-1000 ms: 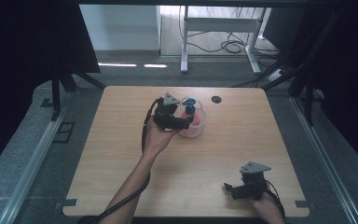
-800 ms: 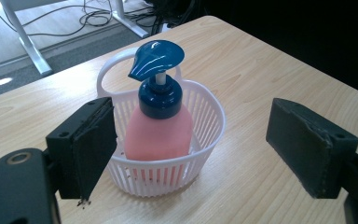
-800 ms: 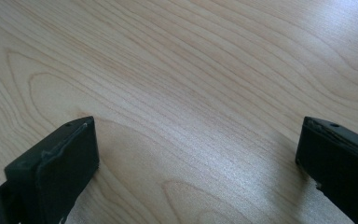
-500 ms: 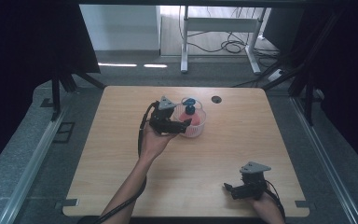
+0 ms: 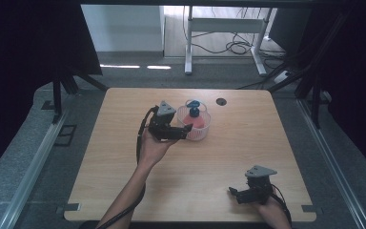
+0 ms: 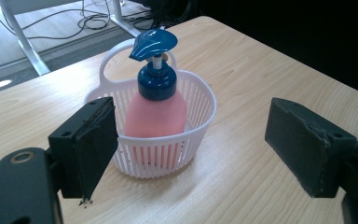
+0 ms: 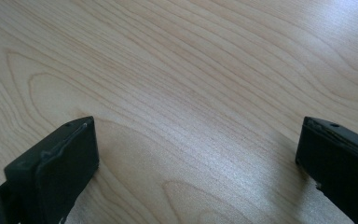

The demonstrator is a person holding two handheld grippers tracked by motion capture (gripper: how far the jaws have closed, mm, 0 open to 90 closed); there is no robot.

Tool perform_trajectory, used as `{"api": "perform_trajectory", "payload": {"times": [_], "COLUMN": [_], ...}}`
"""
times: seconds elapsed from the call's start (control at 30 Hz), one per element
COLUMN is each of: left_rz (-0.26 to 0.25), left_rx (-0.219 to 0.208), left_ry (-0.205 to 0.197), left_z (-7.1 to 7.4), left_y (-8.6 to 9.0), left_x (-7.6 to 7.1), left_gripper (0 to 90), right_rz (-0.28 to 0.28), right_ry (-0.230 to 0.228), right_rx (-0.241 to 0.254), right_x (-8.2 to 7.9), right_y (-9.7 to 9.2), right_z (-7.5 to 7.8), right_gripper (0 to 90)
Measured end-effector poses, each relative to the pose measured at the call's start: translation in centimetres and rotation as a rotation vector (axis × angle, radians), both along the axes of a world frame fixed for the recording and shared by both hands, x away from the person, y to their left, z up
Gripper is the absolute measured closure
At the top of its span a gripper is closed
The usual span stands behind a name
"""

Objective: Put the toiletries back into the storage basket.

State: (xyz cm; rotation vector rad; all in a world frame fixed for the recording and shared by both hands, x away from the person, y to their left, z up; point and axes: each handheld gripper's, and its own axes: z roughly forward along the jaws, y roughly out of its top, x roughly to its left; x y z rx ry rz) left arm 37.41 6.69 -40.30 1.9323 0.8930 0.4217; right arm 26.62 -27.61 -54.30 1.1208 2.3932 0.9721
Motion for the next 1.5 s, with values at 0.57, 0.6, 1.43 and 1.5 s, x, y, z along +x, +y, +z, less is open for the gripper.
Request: {"api": "perform_trajectory", "payload": {"times": [0.57, 0.6, 1.43, 1.5], "left_rz": [-0.005, -0.006, -0.009, -0.01], "left_rx": [0.007, 0.006, -0.051, -0.046], "left_ry": [0.002, 0.004, 0.03, 0.027], "left_z": [-0.5, -0.6, -2.2, -2.3], "left_y": [1.3, 1.4, 4.1, 4.2], "left_x": [-1.6, -1.7, -4.9, -5.2], "left_gripper": [16.8, 16.8, 16.9, 16.9], "right_rz": [0.0, 0.0, -0.002, -0.003], "right_ry": [0.001, 0.001, -0.002, -0.001], "right_rx": [0.001, 0.001, 0.003, 0.003], "right_x": [0.0, 0.0, 0.0, 0.0], "right_y": [0.0, 0.0, 0.0, 0.0], "right_z": [0.0, 0.0, 0.0, 0.0], "right_gripper": [0.0, 0.0, 0.0, 0.0]}}
